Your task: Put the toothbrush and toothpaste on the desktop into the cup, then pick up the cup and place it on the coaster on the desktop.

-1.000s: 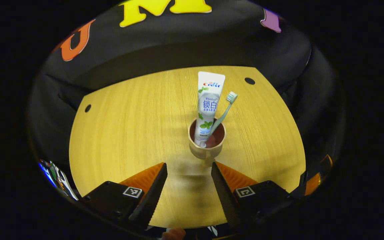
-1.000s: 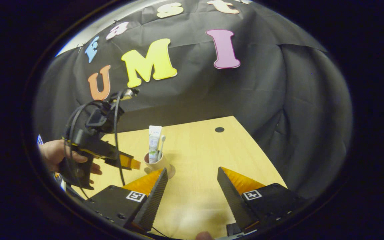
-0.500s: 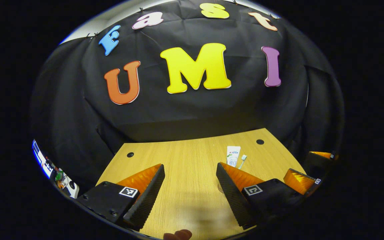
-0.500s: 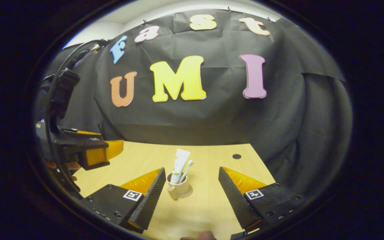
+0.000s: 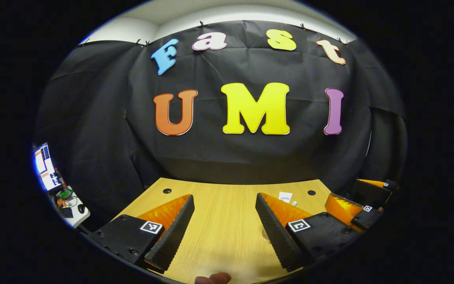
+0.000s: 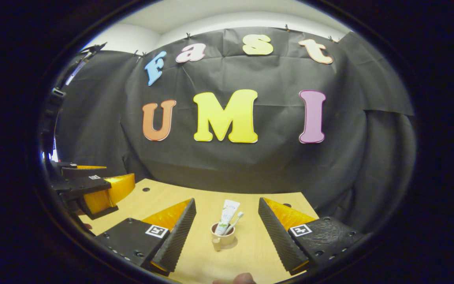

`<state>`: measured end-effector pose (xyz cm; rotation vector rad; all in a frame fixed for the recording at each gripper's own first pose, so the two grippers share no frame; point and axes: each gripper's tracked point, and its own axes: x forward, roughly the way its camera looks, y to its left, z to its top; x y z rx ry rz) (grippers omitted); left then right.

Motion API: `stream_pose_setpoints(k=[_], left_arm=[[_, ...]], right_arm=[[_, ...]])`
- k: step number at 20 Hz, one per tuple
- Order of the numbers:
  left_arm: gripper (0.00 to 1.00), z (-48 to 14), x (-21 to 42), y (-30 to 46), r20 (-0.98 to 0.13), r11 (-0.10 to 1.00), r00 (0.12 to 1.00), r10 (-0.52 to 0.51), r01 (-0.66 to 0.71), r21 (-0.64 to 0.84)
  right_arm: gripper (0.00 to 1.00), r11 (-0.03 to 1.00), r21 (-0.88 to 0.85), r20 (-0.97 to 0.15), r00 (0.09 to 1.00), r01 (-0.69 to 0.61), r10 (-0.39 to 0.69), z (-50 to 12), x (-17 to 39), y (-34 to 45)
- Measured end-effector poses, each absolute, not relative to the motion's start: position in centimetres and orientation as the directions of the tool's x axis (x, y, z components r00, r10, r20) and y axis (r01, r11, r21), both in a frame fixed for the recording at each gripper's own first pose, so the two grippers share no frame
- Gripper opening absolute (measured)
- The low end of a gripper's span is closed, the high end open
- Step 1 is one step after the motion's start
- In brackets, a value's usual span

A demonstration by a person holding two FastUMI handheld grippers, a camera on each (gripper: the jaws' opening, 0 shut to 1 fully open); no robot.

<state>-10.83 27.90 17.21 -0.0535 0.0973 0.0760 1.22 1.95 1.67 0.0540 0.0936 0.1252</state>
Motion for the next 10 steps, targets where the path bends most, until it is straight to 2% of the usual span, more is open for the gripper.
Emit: stream_pose_setpoints(k=[2,3,6,8,10], left_arm=[[0.99,17.9,-11.0,28.4,-0.08,0.996,0.993,0.082,-0.086,-0.039],[0.99,18.1,-11.0,28.5,-0.072,0.995,0.994,0.086,-0.089,-0.036],[0.99,18.4,-10.9,28.7,-0.067,0.996,0.994,0.088,-0.089,-0.018],[0.99,18.7,-10.7,28.6,-0.053,0.996,0.995,0.084,-0.085,-0.019],[0.99,18.7,-10.8,28.4,-0.057,0.997,0.995,0.076,-0.078,-0.028]], right_arm=[[0.93,0.991,0.059,-0.089,0.988,-0.122,0.127,1.9,1.3,2.2],[0.96,0.991,0.056,-0.083,0.989,-0.12,0.124,2.2,1.4,2.3],[0.96,0.991,0.049,-0.075,0.989,-0.124,0.128,2.3,1.3,2.4],[0.93,0.991,0.044,-0.089,0.988,-0.126,0.13,1.9,1.4,2.4],[0.96,0.992,0.045,-0.095,0.988,-0.116,0.12,2.0,1.5,2.2]])
